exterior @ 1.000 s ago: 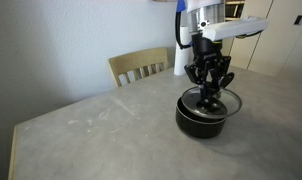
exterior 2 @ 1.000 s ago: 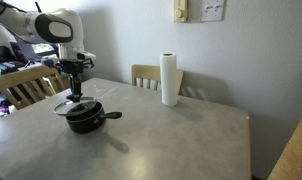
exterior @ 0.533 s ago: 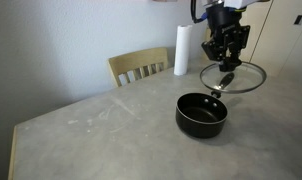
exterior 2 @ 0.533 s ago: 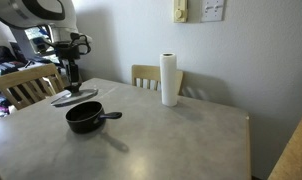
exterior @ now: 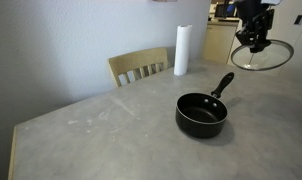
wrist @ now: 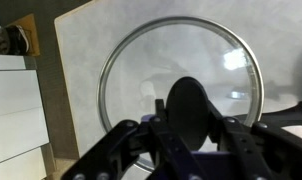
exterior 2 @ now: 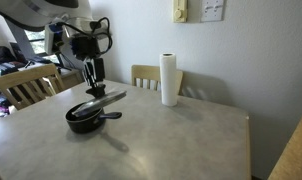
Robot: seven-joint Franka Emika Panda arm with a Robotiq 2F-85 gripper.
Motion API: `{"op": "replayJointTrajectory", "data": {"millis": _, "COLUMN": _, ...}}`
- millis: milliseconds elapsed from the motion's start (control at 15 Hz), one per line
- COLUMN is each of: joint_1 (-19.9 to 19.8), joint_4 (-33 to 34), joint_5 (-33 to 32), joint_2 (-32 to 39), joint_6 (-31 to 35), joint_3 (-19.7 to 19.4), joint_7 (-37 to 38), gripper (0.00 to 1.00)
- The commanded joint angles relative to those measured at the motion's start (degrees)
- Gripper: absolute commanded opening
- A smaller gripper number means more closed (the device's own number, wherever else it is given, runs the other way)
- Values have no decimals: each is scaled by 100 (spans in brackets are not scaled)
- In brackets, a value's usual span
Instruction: Pick up the lid from the pot and put it on the table
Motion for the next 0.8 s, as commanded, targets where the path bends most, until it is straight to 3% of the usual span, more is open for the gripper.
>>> {"op": "replayJointTrajectory", "data": {"millis": 0, "joint_1": -538, "joint_4": -505, "joint_5": -5, "joint_2": -314, "joint_6": 987, "joint_3": -171, "joint_7": -1168, "gripper": 15}}
{"op": "replayJointTrajectory", "data": {"millis": 400, "joint_1": -1300, "joint_4": -999, "joint_5": 1084, "joint_2": -112, "joint_6": 2773, "joint_3": -409, "joint_7": -3360, "gripper": 15}}
{"op": "replayJointTrajectory", "data": {"millis": 733, "joint_1": -1583, "joint_4": -1112, "joint_5": 1726, "joint_2": 331, "joint_6": 2823, "joint_3": -418, "joint_7": -4502, "gripper": 15}}
